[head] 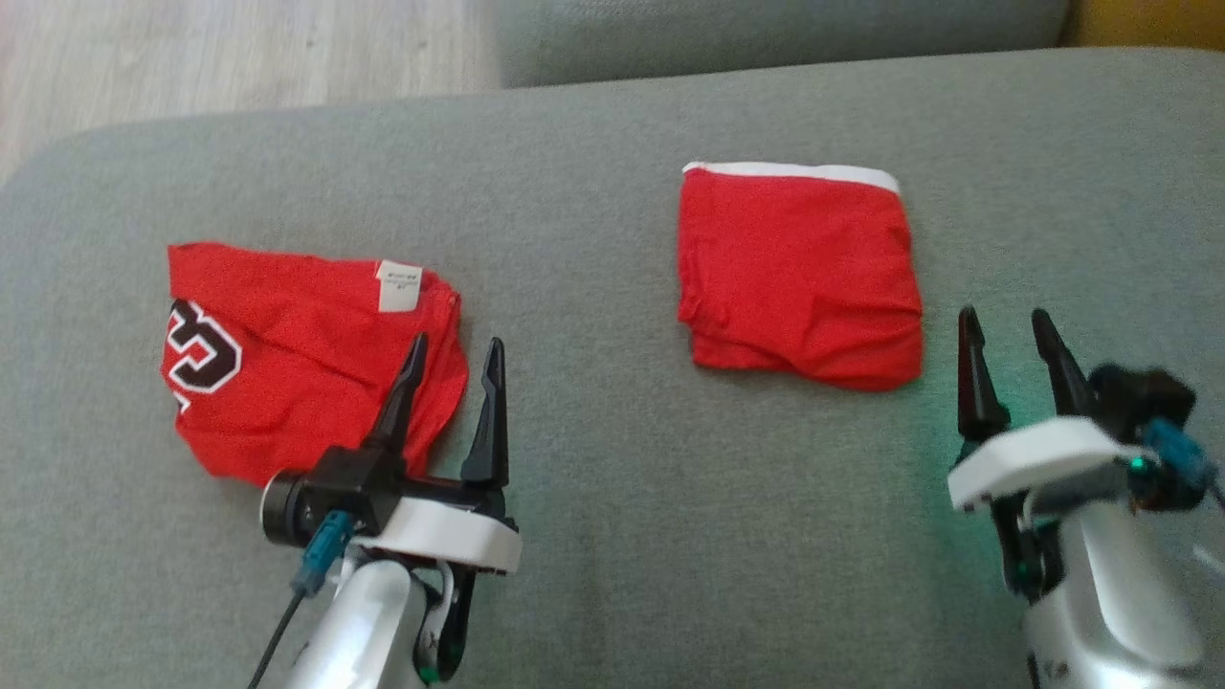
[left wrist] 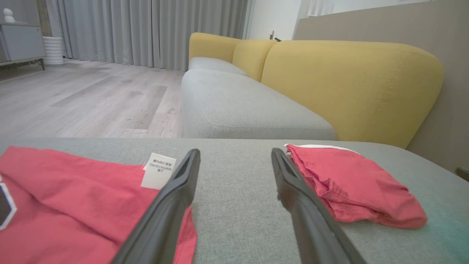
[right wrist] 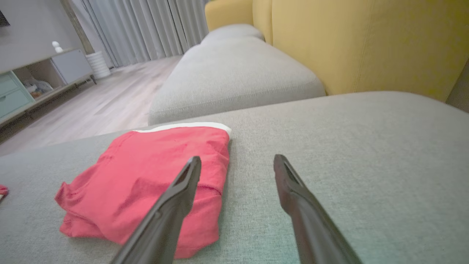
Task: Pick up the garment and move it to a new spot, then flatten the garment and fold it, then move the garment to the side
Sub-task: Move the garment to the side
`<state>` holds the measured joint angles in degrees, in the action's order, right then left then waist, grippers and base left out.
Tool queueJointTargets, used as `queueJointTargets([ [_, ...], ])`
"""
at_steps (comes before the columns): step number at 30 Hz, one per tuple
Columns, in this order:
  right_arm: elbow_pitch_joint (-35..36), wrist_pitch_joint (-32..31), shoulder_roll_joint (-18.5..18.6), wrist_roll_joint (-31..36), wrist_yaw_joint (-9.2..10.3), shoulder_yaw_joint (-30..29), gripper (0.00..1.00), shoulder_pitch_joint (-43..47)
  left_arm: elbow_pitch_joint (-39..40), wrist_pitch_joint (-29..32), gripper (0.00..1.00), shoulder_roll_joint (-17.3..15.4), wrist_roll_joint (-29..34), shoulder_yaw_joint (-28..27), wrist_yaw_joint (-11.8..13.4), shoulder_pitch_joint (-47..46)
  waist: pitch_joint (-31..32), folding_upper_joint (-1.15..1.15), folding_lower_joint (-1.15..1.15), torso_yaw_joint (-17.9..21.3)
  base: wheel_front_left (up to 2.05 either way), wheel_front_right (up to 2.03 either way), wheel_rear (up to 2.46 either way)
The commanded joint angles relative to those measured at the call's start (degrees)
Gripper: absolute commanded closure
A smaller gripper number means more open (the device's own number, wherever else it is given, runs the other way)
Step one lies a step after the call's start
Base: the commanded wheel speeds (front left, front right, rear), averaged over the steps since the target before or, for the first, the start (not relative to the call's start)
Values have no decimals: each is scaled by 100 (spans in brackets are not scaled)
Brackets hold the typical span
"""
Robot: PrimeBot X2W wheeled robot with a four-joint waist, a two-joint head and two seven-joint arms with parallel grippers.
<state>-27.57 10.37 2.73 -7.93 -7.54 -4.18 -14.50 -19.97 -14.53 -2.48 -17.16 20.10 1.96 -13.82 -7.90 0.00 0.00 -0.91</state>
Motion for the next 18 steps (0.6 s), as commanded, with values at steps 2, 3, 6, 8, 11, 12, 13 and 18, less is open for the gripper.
queueJointTargets([
  [2, -19, -230, 15, 11, 5, 76, 0, -510, 197, -47, 0, -40, -39, -113, -5, -327, -221, 0, 0, -171, 0, 0, 0],
  [3, -110, -311, 15, -20, 5, 48, 0, -635, 205, -47, 0, -40, -44, -91, -5, -359, -283, 0, 0, -216, 0, 0, 0],
  [6, -477, -586, 15, -56, 5, -51, 0, -1033, 216, -47, 0, -40, -61, -13, -2, -451, -461, 0, 0, -347, 0, 0, 0],
  [8, -784, -753, 15, -176, 5, -118, 0, -1309, 223, -47, 0, -40, -78, 46, 5, -512, -565, 0, 0, -434, 0, 0, 0],
  [11, -1273, -918, 15, -250, 5, -208, 0, -1671, 226, -47, 0, -40, -110, 129, 18, -601, -680, 0, 0, -554, 0, 0, 0],
  [12, -1444, -960, 15, -268, 5, -231, 0, -1770, 227, -47, 0, -40, -120, 157, 23, -623, -707, 0, 0, -590, 0, 0, 0],
  [13, -1615, -995, 15, -273, 5, -252, 0, -1858, 227, -47, 0, -40, -129, 180, 31, -642, -728, 0, 0, -624, 0, 0, 0],
  [18, -2450, -1157, 15, -202, 5, -309, 0, -2183, 208, -47, 0, -40, -136, 224, 53, -705, -768, 0, 0, -732, 0, 0, 0],
])
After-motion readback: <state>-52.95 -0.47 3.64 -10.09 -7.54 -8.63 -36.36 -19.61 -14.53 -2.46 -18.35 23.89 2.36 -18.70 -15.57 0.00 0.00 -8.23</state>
